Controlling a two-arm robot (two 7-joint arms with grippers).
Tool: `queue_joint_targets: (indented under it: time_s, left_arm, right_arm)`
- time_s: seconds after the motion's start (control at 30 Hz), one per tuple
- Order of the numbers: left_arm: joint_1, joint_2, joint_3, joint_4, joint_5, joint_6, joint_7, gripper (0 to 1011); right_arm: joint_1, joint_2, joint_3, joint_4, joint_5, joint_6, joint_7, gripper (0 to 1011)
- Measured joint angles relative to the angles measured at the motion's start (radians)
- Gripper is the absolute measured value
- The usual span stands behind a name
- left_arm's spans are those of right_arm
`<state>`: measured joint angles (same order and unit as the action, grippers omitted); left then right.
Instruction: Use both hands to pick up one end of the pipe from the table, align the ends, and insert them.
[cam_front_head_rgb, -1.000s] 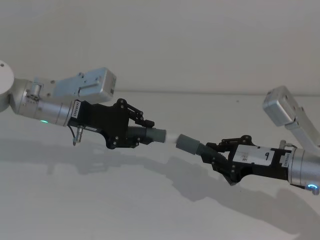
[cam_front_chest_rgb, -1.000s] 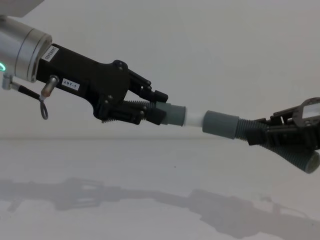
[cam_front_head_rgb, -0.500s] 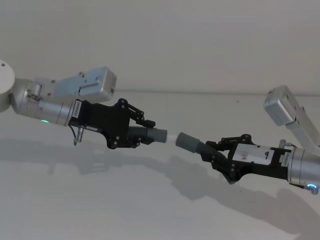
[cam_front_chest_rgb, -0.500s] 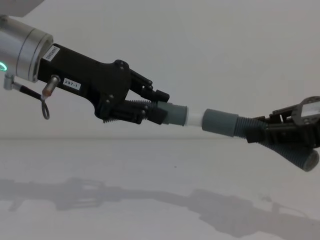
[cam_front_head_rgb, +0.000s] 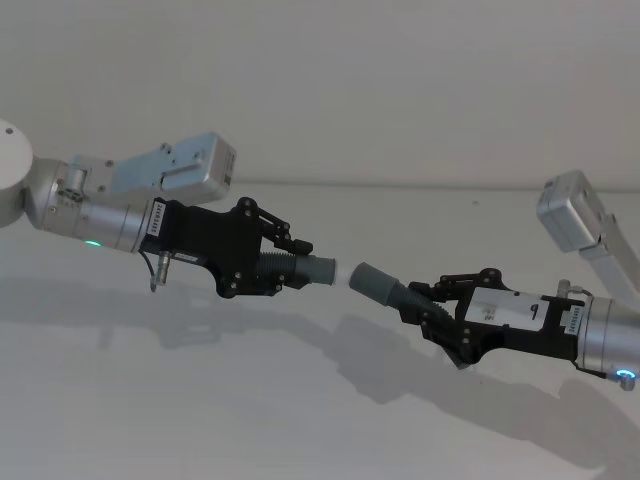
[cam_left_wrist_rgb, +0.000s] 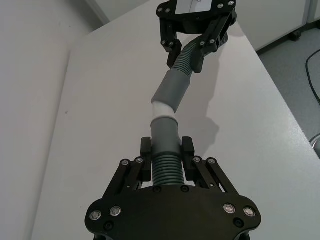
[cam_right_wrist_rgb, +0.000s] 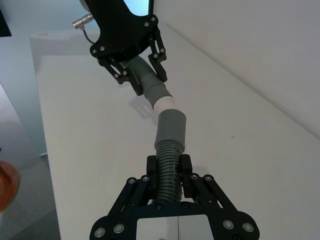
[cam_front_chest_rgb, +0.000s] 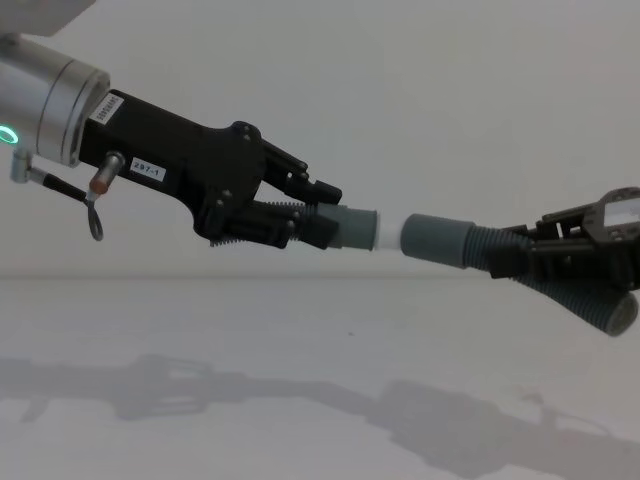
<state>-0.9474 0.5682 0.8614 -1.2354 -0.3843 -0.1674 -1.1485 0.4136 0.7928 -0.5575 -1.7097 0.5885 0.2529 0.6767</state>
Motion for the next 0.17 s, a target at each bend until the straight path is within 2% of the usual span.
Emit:
queue_joint_targets:
  time_s: [0.17]
  left_arm:
    - [0.000, -0.001, 0.000, 0.001, 0.000, 0.002, 0.001, 346]
  right_arm:
    - [-0.001, 0.000, 0.001, 0.001, 0.005, -0.006, 0.005, 275]
